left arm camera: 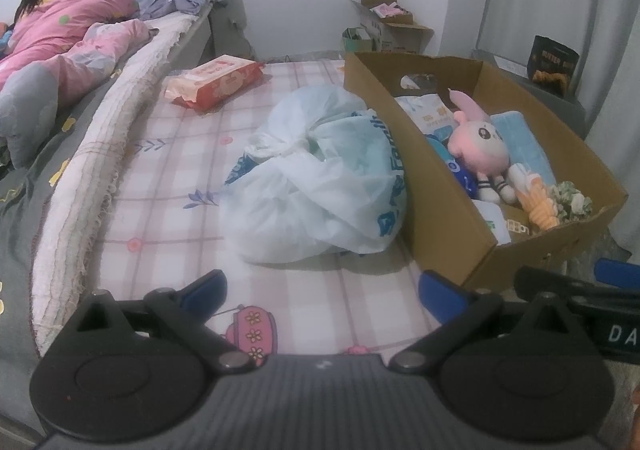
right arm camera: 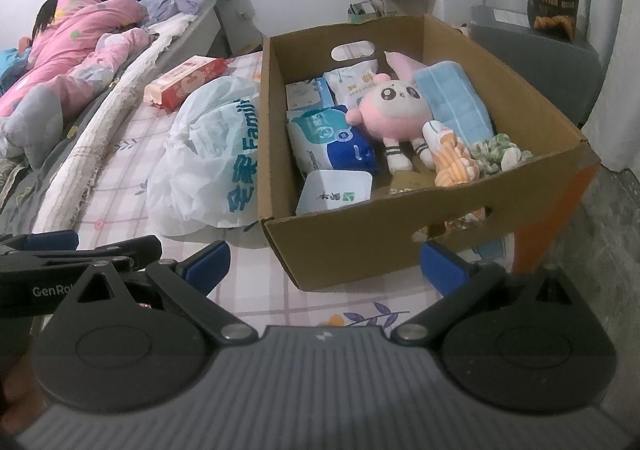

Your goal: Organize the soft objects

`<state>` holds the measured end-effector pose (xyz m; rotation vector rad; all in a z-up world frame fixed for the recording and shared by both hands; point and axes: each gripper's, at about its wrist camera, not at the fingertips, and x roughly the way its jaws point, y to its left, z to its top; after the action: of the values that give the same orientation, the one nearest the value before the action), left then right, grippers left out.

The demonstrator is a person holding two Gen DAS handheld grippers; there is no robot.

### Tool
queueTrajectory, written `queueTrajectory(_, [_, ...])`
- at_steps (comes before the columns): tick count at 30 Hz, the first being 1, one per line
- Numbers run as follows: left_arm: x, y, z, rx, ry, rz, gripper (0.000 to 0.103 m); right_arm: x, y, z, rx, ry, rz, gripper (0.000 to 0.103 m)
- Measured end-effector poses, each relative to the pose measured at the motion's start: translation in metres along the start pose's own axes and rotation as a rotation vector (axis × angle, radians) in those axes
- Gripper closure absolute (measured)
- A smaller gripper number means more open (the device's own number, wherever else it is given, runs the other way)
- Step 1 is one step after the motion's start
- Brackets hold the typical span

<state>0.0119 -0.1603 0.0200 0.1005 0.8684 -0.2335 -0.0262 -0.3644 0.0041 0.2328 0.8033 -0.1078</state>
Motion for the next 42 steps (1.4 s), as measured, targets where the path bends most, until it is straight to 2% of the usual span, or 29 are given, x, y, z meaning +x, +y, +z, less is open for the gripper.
queueTrajectory(42, [0.0030,-0.0007,0.0012,0.001,0.012,0.002,0.001,0.0032,-0.0015,-0.0005,0.009,0.016,0.009,0.001])
